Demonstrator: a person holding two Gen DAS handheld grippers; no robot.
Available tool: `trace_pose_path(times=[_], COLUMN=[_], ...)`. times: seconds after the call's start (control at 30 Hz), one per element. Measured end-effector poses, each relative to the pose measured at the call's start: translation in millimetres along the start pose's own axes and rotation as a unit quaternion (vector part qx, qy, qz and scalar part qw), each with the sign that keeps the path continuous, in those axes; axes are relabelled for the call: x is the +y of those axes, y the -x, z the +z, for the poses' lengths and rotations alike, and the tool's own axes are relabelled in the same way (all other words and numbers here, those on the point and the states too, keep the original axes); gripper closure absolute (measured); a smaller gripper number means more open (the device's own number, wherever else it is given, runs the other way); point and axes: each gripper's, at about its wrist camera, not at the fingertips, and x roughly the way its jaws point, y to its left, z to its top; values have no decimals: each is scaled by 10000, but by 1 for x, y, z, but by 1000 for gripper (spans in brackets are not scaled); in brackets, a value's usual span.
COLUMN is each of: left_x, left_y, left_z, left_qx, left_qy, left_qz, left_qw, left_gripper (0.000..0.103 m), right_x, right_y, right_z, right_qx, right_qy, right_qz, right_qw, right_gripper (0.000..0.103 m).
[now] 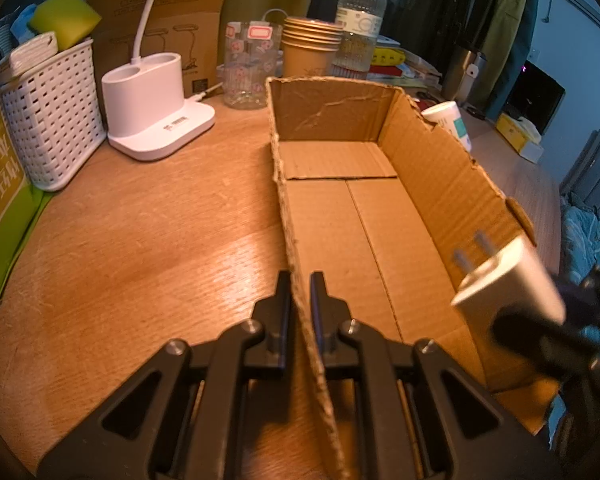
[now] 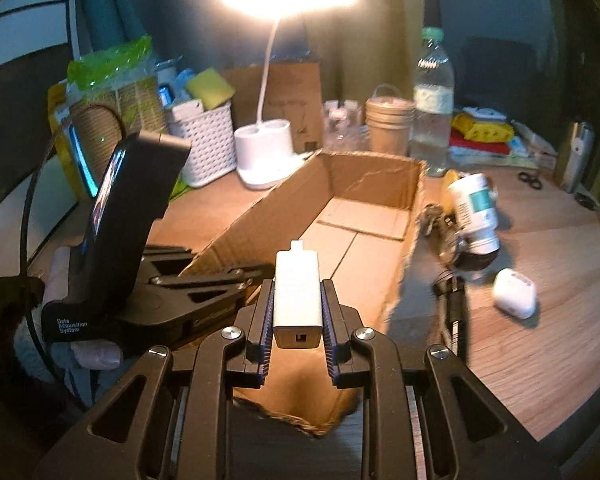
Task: Organize rigid objects
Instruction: 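Lower the charger into the box and open the right gripper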
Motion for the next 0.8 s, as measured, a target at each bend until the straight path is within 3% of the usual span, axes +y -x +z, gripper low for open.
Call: trace_pose_path(times=[0.2,0.4,0.8], left_x=[0,0,1], left_y=[0,0,0], left_z=[0,0,0], left_qx=[-2,2,2], left_qy=[-6,-6,-4], left_qz=[3,7,4], left_qw=[10000,10000,10000], left_gripper=[94,94,93], right_x=[6,4,-17], right_y=[-14,-15,9], right_z=[-5,-6,0], right_qx=[338,392,-53], right_qy=[-13,-81,-218], right_qz=[209,317,77], right_qw=[9992,9987,9997], right_gripper=[80,78,76])
